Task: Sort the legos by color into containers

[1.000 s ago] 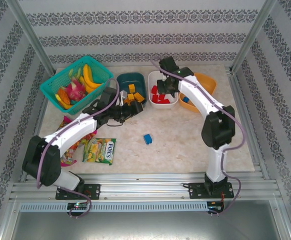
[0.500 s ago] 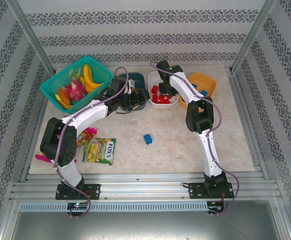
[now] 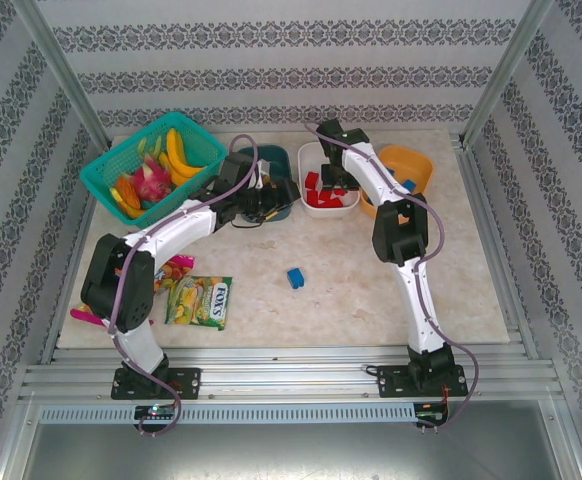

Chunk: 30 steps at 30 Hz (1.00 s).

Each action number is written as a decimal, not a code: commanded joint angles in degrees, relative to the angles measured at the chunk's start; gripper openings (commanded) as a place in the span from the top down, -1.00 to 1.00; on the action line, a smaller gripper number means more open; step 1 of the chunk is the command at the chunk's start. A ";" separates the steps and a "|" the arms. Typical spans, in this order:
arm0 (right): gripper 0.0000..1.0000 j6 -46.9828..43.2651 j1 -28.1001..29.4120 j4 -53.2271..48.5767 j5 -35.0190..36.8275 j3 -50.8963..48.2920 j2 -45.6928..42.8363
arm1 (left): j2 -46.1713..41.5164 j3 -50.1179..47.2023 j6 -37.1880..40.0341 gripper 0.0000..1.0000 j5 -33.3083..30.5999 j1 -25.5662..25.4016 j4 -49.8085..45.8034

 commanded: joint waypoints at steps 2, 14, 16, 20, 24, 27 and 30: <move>-0.07 -0.92 2.75 1.07 2.18 -2.76 -10.69 | -5.18 -2.52 1.11 -0.58 -0.26 0.75 -0.72; -0.31 -4.02 17.80 15.22 -10.26 -44.91 -38.06 | -26.12 -19.02 1.96 -0.59 -6.23 0.68 -11.31; -0.46 -3.56 21.29 15.70 -12.11 -51.01 -40.42 | -31.05 -22.57 2.36 -0.59 -7.21 0.68 -14.04; -0.69 -1.36 26.49 17.04 -15.72 -60.28 -42.18 | -40.23 -29.31 1.88 -0.60 -8.94 0.67 -19.24; -0.70 0.78 27.95 18.13 -17.10 -63.02 -39.29 | -46.98 -34.22 -0.66 -0.60 -9.19 0.69 -21.03; -0.69 1.19 27.88 19.79 -16.62 -63.19 -37.10 | -49.44 -35.85 -2.05 -0.60 -9.40 0.69 -21.03; -0.60 1.27 27.63 21.37 -15.85 -62.45 -34.55 | -49.87 -35.90 -2.17 -0.60 -9.55 0.74 -21.03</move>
